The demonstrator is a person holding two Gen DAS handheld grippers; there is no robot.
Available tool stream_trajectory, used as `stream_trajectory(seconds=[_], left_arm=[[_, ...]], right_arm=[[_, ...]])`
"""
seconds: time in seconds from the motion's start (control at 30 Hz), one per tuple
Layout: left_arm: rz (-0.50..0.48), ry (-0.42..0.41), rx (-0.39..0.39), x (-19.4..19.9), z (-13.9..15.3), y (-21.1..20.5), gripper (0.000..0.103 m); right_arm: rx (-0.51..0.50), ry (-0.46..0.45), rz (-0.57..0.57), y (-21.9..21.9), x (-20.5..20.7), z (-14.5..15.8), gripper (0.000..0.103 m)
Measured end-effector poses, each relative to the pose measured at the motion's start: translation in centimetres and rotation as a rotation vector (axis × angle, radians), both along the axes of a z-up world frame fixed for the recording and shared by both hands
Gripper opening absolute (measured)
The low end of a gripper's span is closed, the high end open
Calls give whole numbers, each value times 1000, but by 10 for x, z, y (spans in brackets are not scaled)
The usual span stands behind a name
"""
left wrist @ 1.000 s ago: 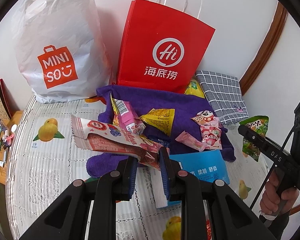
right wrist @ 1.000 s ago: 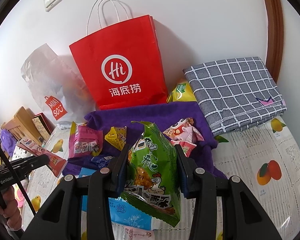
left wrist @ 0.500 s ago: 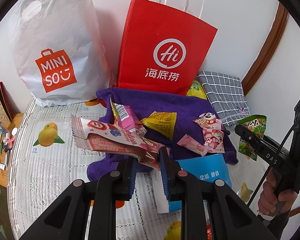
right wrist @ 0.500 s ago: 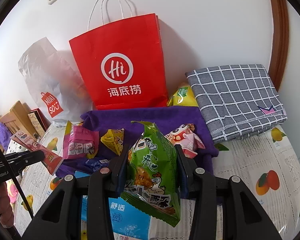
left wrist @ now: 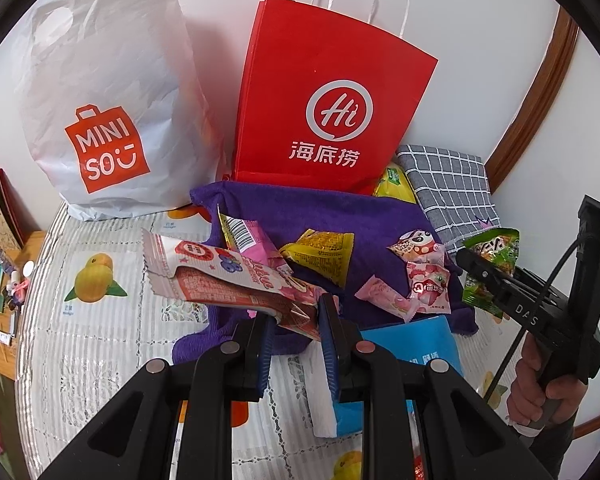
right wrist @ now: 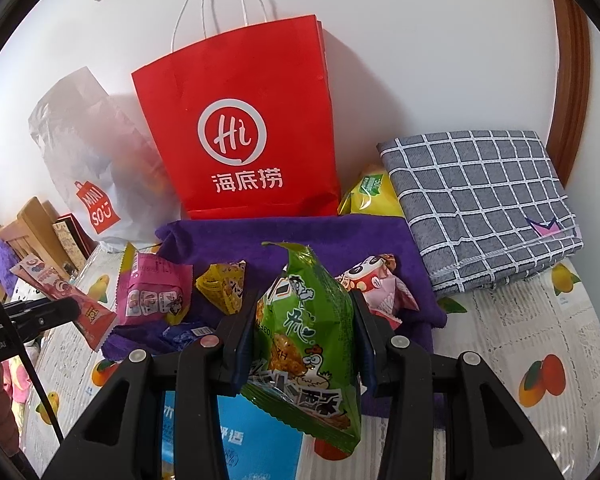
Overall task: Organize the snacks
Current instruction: 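Hold both snacks over the purple towel and position them above it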
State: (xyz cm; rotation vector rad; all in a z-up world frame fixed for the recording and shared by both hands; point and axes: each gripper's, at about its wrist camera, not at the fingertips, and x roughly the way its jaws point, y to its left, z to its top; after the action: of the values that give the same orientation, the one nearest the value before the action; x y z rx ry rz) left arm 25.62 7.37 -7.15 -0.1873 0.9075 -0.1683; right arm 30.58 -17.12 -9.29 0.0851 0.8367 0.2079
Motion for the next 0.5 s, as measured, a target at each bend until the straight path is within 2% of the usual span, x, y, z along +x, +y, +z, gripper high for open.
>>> stream_trajectory(seconds=[0.5], left_arm=[[1,11,19,15,-5,-1,21]], right_arm=[[-13,53,23,8,21,-30,42]])
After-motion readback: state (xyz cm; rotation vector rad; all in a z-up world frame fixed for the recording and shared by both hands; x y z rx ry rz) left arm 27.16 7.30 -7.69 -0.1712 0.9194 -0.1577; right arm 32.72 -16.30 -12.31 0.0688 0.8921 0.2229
